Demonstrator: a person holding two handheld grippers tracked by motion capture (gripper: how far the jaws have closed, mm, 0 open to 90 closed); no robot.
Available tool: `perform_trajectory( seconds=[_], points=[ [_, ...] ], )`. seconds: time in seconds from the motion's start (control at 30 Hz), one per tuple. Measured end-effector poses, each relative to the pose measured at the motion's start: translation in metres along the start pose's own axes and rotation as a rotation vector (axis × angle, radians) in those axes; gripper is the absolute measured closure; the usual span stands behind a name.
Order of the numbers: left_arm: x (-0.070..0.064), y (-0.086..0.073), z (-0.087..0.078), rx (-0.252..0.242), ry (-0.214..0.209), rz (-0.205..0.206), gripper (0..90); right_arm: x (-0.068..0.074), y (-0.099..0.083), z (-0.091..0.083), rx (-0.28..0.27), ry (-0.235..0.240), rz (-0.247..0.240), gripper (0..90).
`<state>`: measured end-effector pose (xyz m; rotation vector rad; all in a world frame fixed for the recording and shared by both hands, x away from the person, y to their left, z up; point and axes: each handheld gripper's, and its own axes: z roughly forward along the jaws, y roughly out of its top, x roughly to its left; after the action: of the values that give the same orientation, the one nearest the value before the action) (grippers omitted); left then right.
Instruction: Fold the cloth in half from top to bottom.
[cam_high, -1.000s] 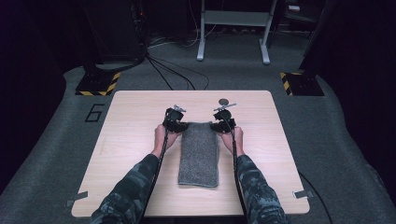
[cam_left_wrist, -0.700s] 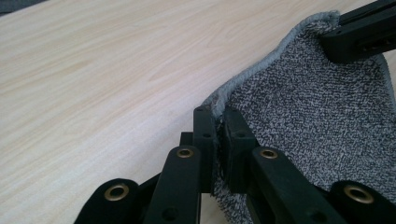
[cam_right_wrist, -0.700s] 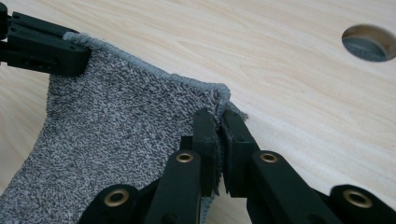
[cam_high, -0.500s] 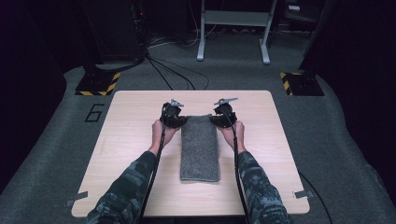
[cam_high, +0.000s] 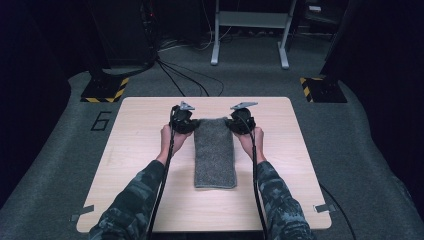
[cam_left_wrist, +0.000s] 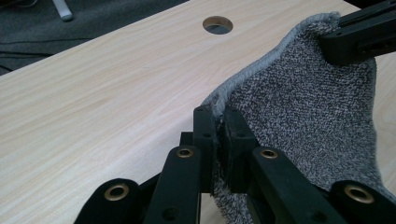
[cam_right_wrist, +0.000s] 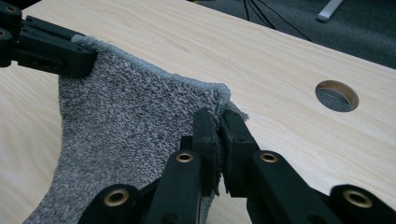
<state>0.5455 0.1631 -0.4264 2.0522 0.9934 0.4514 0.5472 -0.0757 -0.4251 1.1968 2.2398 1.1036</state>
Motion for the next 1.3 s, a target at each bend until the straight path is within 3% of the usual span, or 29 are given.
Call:
perform_trajectory(
  seconds=[0.2,0.67,1.3],
  points=[
    [-0.006,-0.004,-0.005,-0.003,-0.015,0.025,85.2,0.005,-0.010,-0.008,-0.010,0.006,-0.024,85.7],
    [-0.017,-0.024,-0.018,0.003,-0.058,0.019,84.6,0.019,-0.029,-0.025,-0.034,0.027,-0.069,85.6],
    [-0.035,-0.042,-0.030,0.023,-0.084,0.046,83.6,0.037,-0.058,-0.044,-0.038,0.052,-0.082,85.4]
  ],
)
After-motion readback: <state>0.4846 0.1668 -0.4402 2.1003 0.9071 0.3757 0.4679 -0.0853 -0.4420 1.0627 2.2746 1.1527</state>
